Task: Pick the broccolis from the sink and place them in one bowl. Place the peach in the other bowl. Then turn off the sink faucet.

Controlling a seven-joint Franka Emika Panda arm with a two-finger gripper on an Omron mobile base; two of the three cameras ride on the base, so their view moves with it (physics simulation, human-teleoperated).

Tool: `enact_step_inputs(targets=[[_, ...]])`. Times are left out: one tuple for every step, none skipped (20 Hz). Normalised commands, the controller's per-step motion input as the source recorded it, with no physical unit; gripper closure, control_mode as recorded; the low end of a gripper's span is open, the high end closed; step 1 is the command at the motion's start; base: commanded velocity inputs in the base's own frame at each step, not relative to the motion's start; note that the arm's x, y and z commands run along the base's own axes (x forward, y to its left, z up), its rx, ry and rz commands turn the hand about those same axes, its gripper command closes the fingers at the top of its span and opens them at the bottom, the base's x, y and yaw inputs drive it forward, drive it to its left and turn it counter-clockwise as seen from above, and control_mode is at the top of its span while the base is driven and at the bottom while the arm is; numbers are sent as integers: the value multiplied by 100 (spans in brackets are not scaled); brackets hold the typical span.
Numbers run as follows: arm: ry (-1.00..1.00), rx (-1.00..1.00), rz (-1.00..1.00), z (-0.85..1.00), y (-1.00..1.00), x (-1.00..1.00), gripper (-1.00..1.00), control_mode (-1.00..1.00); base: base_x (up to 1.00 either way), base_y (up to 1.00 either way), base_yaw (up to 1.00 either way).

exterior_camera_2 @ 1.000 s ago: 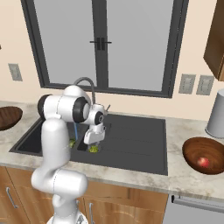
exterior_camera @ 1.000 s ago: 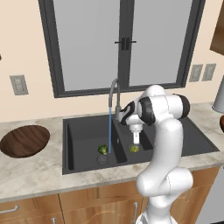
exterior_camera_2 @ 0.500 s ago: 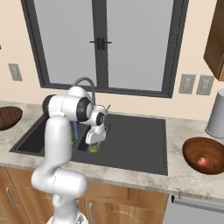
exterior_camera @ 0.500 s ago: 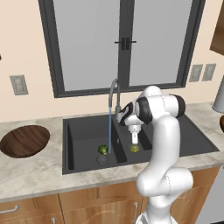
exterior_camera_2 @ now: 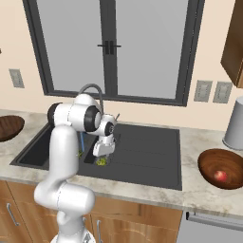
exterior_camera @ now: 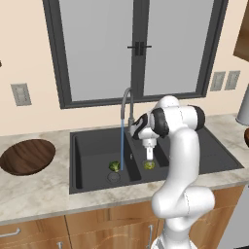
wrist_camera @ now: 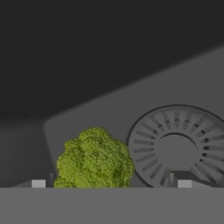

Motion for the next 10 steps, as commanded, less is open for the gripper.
enact_step_inputs(targets=[[1,0,0,-24,0,-28,-100,-100,0,0,0],[0,0,0,-24,0,-36,-100,-100,0,0,0],[0,0,0,-23,0,-37,-100,-100,0,0,0],[0,0,0,-21,-2,-38,-100,-100,0,0,0],[0,0,0,-21,-4,-38,-100,-100,0,0,0],[0,0,0,-20,-2,-38,-100,-100,0,0,0],[0,0,0,-20,-1,-38,100,-100,0,0,0],[0,0,0,-19,0,-34,100,-100,0,0,0],[0,0,0,-16,0,-29,100,-100,0,0,0],[0,0,0,-11,0,-24,100,-100,0,0,0]])
